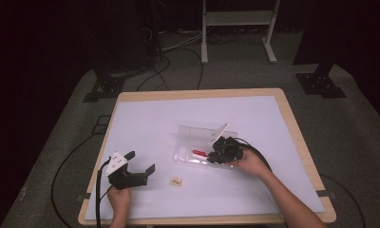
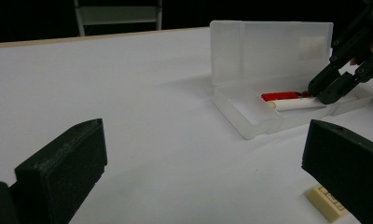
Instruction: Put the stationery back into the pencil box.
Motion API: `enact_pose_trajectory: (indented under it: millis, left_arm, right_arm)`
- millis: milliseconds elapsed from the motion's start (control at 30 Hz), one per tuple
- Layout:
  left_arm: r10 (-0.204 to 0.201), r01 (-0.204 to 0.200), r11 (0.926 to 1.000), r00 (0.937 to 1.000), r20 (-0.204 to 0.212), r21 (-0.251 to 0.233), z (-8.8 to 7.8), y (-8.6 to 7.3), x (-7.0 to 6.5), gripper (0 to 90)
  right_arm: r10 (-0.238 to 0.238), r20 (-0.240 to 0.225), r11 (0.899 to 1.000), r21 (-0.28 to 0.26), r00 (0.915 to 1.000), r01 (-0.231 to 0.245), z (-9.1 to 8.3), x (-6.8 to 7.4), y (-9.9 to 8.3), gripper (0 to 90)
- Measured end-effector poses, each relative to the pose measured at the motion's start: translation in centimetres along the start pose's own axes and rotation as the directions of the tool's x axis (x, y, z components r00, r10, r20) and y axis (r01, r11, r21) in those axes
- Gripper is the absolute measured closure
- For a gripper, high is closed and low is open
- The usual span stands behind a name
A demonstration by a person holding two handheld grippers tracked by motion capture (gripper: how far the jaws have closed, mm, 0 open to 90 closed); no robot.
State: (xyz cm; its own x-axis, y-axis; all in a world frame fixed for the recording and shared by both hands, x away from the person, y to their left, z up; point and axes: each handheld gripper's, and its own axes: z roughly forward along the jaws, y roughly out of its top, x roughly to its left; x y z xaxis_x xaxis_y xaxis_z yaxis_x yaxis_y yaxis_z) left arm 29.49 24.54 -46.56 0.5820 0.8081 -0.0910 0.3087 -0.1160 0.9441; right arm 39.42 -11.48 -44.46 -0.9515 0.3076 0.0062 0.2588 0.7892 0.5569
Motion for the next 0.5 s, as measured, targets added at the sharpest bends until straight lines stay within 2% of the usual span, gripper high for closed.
enact_pose_trajectory:
  millis: [367,500]
  left_arm:
    - [-0.001,0.001,1.0000,1.0000,-0.001,0.002,0.0,0.0,0.0,0.0]
    - [-0.002,0.002,1.0000,1.0000,-0.001,0.001,0.0,0.0,0.0,0.0]
  right_arm:
    - [0.011,0.003,0.999,-0.041,0.9999,-0.011,-1.5,0.4,0.1,70.4]
    - [-0.001,0.000,0.998,-0.062,1.0000,0.001,-2.0,0.8,0.2,68.5]
